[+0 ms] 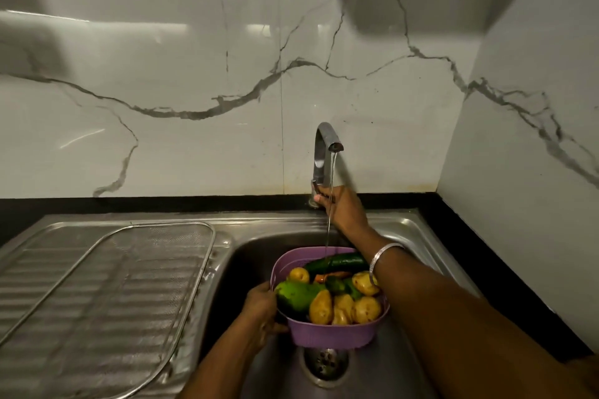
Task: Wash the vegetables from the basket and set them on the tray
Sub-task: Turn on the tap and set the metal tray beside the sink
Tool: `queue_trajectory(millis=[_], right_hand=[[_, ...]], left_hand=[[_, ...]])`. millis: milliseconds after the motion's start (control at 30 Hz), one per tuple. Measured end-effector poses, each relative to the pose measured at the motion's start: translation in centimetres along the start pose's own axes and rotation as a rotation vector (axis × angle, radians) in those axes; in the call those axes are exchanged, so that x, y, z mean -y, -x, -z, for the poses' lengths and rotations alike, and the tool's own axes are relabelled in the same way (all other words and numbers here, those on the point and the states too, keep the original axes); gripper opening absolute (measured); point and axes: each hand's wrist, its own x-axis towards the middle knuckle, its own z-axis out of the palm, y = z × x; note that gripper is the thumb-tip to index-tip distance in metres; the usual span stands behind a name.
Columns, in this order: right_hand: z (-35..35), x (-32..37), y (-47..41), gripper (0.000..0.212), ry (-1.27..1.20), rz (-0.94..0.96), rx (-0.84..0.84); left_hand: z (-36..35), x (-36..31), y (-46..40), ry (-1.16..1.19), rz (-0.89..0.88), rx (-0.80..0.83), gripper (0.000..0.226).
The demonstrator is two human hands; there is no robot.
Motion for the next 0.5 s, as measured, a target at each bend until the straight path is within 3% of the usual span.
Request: queue_trajectory(millis=[500], right_hand=[[0.7,1.0,0.2,0.034,0.076,-0.031,0.083]], left_hand=[[0.2,0.2,-0.8,0.044,0.032,0.008,0.037]])
